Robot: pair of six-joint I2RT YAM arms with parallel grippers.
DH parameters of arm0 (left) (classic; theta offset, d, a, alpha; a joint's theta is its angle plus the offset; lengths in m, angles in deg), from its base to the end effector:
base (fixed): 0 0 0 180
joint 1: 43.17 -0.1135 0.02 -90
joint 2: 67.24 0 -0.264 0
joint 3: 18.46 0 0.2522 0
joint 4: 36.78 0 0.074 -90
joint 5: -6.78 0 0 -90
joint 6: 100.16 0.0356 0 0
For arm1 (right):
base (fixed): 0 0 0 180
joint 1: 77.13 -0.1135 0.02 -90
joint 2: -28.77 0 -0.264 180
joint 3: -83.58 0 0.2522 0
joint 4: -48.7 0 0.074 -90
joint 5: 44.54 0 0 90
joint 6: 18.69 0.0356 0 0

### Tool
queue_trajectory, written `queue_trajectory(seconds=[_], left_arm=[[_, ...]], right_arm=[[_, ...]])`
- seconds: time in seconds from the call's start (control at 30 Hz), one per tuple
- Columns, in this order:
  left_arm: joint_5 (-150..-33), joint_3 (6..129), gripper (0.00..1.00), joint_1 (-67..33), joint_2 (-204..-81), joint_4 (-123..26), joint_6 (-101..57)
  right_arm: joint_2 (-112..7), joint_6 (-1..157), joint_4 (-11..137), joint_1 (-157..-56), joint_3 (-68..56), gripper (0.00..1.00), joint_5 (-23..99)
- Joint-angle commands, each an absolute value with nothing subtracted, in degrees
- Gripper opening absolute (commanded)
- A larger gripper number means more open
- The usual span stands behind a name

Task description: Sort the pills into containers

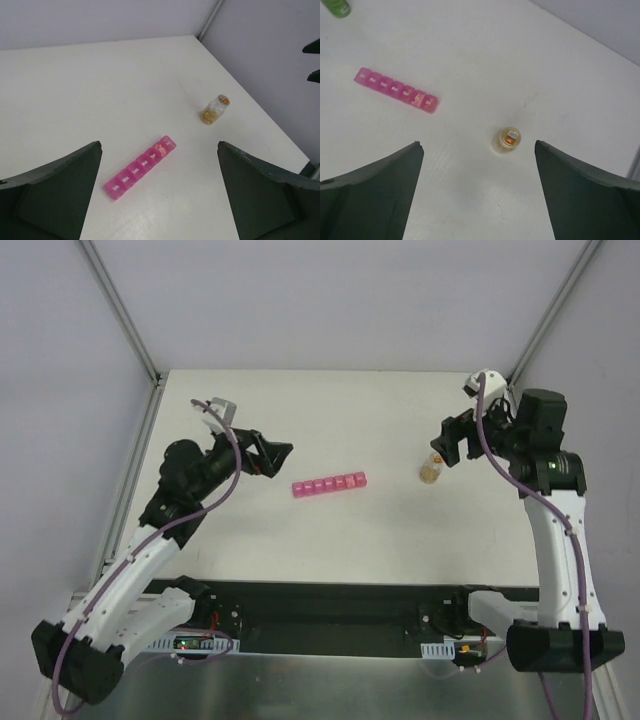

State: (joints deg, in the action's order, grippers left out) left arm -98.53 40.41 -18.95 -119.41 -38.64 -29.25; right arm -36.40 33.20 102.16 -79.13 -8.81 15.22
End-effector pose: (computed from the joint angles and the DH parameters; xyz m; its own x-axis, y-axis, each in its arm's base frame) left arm 0.1936 -0.0974 0.3606 -0.1352 -0.2851 -0.9489 0.6258 0.7179 -0.3048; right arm 0.2266 0.0259 0.4221 -0.0504 -0.5353 -0.8432 -0.6516 0.6574 -0.3784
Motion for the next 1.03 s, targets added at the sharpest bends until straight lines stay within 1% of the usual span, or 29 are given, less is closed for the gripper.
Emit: queue_trajectory(seconds=[0.0, 0.07, 0.17, 0.3, 0.53, 0.8, 1.0], left_arm=[[-92.9, 40.7, 0.99, -19.9, -109.4, -49.0, -23.5], [-92.1, 42.1, 0.99, -19.9, -107.0, -56.3, -21.4], [-92.4, 41.6, 0.99, -19.9, -100.7, -61.4, -20.2], [-94.3, 40.5, 0.99, -19.9, -96.5, -64.2, -20.3], [-93.7, 39.8, 0.99, -19.9, -94.1, -66.2, -18.8], [-93.1, 38.8, 0.99, -19.9, -92.1, -67.3, -17.6], [-91.8, 38.5, 0.99, -19.9, -91.9, -67.3, -17.7]], right_arm=[[-28.5, 43.0, 90.9, -75.1, -2.3, 0.97, 24.8], [-27.3, 48.9, 91.3, -74.0, -2.6, 0.97, 27.0], [-26.7, 54.1, 95.3, -73.1, -3.9, 0.97, 28.4], [-24.6, 54.9, 96.9, -73.1, -3.5, 0.97, 30.5], [-21.9, 54.5, 97.3, -73.1, -4.1, 0.97, 31.9], [-21.8, 55.1, 97.3, -73.1, -3.6, 0.97, 31.1], [-21.9, 54.3, 96.3, -73.1, -1.9, 0.97, 33.4]])
